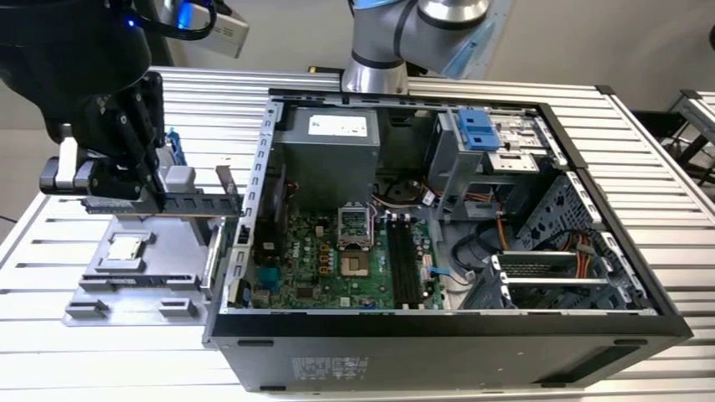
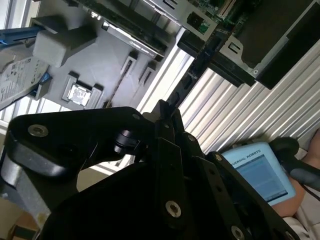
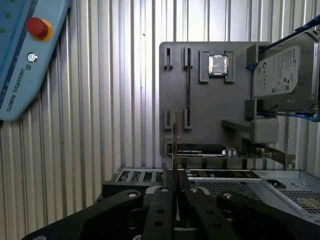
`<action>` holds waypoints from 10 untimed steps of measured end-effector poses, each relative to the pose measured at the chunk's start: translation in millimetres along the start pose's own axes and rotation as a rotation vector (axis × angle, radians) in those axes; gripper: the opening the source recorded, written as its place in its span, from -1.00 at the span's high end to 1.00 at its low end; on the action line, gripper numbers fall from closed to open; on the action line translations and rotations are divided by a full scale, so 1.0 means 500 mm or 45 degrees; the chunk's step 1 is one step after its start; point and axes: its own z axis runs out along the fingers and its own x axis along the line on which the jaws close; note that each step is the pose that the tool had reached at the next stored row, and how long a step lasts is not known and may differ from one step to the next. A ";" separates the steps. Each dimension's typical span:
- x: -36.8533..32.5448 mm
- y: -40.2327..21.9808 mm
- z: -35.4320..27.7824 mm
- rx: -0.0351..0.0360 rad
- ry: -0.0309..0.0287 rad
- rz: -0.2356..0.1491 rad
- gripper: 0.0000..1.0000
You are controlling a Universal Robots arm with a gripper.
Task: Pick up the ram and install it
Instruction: 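Pick up the ram and move it above insertion slot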
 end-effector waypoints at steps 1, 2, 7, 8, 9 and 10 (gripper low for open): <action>0.000 0.000 0.000 0.0000 -0.0001 0.000 1.00; 0.000 0.000 0.000 0.0006 0.0001 0.000 1.00; 0.000 -0.008 0.000 0.0089 -0.0001 0.000 1.00; 0.000 -0.013 0.000 0.0102 -0.0001 0.000 1.00; -0.001 -0.019 0.000 0.0111 -0.0001 0.000 1.00; -0.001 -0.026 0.000 0.0117 -0.0002 0.000 1.00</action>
